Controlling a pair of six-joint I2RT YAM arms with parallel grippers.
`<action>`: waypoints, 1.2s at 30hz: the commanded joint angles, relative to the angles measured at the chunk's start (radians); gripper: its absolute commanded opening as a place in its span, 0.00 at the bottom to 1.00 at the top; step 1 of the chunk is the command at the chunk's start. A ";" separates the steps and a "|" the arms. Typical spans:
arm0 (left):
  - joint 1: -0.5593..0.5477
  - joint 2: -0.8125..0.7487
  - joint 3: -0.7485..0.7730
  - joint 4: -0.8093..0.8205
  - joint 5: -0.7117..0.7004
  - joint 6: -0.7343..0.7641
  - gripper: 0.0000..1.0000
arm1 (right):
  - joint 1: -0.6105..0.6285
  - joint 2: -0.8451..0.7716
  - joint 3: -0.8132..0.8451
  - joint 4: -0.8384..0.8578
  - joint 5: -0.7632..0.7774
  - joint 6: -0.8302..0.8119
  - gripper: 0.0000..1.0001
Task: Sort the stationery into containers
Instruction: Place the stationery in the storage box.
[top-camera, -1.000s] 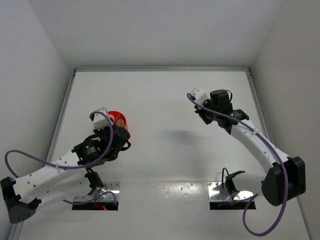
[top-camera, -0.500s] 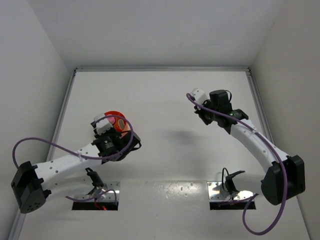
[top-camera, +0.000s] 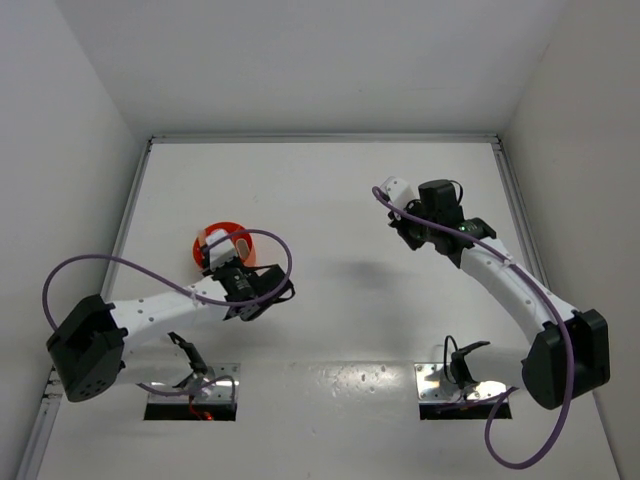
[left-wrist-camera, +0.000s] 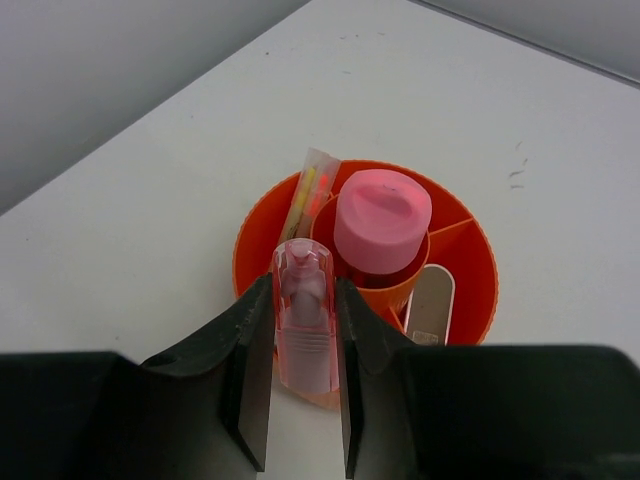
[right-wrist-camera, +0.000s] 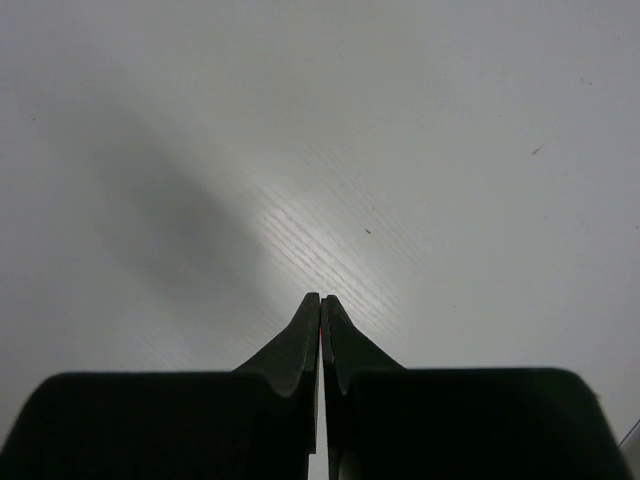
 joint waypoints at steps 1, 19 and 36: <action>0.010 0.043 0.001 0.003 -0.157 -0.073 0.00 | -0.003 0.006 0.002 0.012 -0.018 -0.003 0.00; 0.019 0.330 0.114 -0.493 -0.226 -0.724 0.00 | -0.003 0.015 0.002 0.012 -0.018 -0.012 0.00; 0.019 0.327 0.156 -0.493 -0.217 -0.674 0.54 | -0.003 0.015 0.002 0.003 -0.028 -0.012 0.00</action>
